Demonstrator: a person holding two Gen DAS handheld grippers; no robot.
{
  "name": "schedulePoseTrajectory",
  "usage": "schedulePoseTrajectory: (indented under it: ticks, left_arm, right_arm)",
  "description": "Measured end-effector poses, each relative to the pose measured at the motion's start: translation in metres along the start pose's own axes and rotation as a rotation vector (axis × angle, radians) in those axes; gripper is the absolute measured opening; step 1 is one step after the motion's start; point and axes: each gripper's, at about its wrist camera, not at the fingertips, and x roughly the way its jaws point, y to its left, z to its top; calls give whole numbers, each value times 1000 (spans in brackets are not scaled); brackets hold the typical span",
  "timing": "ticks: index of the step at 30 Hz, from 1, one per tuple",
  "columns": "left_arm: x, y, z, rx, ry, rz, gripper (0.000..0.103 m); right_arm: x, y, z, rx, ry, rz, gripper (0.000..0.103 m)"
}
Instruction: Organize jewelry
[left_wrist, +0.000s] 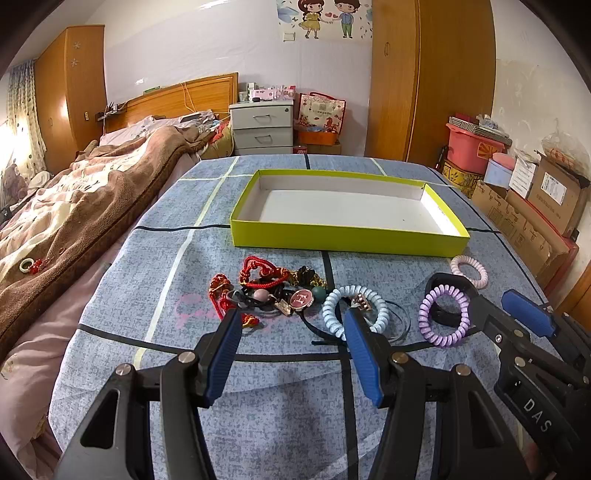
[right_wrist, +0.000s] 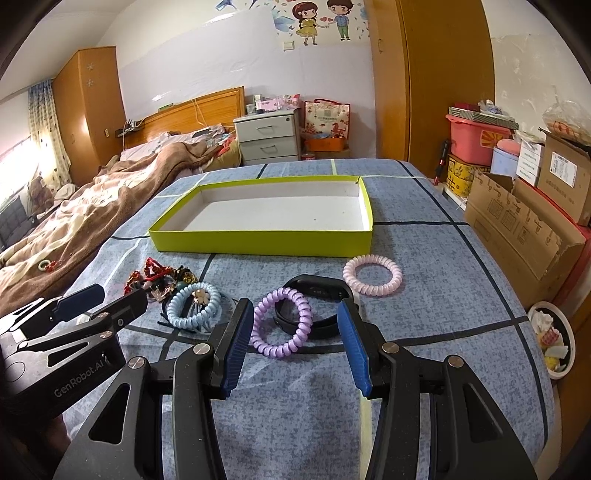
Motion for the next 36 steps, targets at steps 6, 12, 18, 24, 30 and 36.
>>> schedulePoseTrajectory:
  ticks: [6, 12, 18, 24, 30, 36]
  left_arm:
    - [-1, 2, 1, -1, 1, 1, 60]
    - [-3, 4, 0, -4, 2, 3, 60]
    - [-3, 4, 1, -1, 1, 1, 60]
    - [-1, 4, 1, -1, 5, 2, 60]
    - [0, 4, 1, -2, 5, 1, 60]
    - [1, 3, 1, -2, 4, 2, 60]
  right_arm:
    - [-1, 0, 0, 4, -1, 4, 48]
    - [-2, 0, 1, 5, -2, 3, 48]
    - [-3, 0, 2, 5, -2, 4, 48]
    - [-3, 0, 1, 5, -2, 3, 48]
    - [-3, 0, 1, 6, -3, 3, 48]
    - [-3, 1, 1, 2, -4, 4, 48]
